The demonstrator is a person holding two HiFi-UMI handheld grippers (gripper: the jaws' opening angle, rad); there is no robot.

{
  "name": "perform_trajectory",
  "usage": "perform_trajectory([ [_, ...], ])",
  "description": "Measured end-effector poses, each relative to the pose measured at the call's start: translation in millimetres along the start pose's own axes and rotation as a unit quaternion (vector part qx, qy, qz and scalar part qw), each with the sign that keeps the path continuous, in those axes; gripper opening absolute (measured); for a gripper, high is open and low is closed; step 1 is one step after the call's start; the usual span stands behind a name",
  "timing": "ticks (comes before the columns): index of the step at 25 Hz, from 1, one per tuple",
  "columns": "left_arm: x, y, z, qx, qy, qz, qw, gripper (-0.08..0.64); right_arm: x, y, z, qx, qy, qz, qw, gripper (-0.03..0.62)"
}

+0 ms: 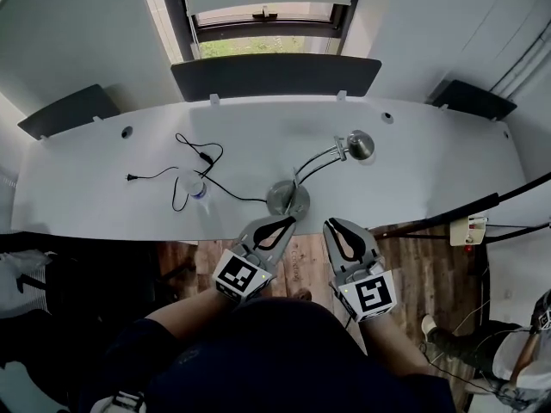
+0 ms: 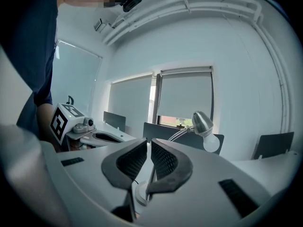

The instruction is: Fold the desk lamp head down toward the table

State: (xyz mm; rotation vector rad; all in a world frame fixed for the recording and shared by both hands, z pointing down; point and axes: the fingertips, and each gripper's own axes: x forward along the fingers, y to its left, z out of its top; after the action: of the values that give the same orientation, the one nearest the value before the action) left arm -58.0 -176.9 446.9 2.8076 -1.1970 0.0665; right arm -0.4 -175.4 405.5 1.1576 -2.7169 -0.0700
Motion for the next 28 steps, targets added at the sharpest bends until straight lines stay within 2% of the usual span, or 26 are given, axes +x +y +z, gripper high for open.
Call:
perform_trajectory([
  [4, 10, 24, -12, -0.008, 0.011, -0.016, 0.9998, 0.006, 19, -3, 2, -0.021, 0.013, -0.023, 0.999, 0.043],
  [9, 26, 45, -31, -0.008, 0.034, -0.036, 0.9987, 0.072, 39, -8, -3, -0.107, 0.063, -0.044, 0.991, 0.087],
  [13, 44, 58, -55, -0.011, 0.062, -0.042, 0.9972, 0.122, 50, -19, -7, -0.185, 0.109, -0.071, 0.974, 0.123],
  [17, 63, 68, -71, -0.006, 0.074, -0.042, 0.9963, 0.15, 59, -33, -4, -0.267, 0.142, -0.097, 0.948, 0.141],
  [19, 72, 73, -77, -0.002, 0.079, -0.039, 0.9961, 0.163, 64, -41, -3, -0.318, 0.158, -0.11, 0.928, 0.149],
  [20, 76, 76, -80, -0.002, 0.083, -0.037, 0.9959, 0.169, 67, -45, -4, -0.352, 0.168, -0.116, 0.914, 0.15],
  [24, 87, 82, -93, 0.0, 0.097, -0.031, 0.9948, 0.196, 75, -61, -8, -0.495, 0.211, -0.138, 0.832, 0.172],
  [25, 90, 82, -95, 0.001, 0.099, -0.03, 0.9946, 0.198, 78, -65, -8, -0.52, 0.216, -0.141, 0.814, 0.179],
  [26, 93, 82, -97, 0.002, 0.101, -0.03, 0.9945, 0.198, 80, -69, -8, -0.538, 0.22, -0.144, 0.801, 0.186],
  [28, 98, 82, -100, 0.003, 0.1, -0.029, 0.9945, 0.198, 83, -76, -7, -0.562, 0.226, -0.152, 0.781, 0.195],
])
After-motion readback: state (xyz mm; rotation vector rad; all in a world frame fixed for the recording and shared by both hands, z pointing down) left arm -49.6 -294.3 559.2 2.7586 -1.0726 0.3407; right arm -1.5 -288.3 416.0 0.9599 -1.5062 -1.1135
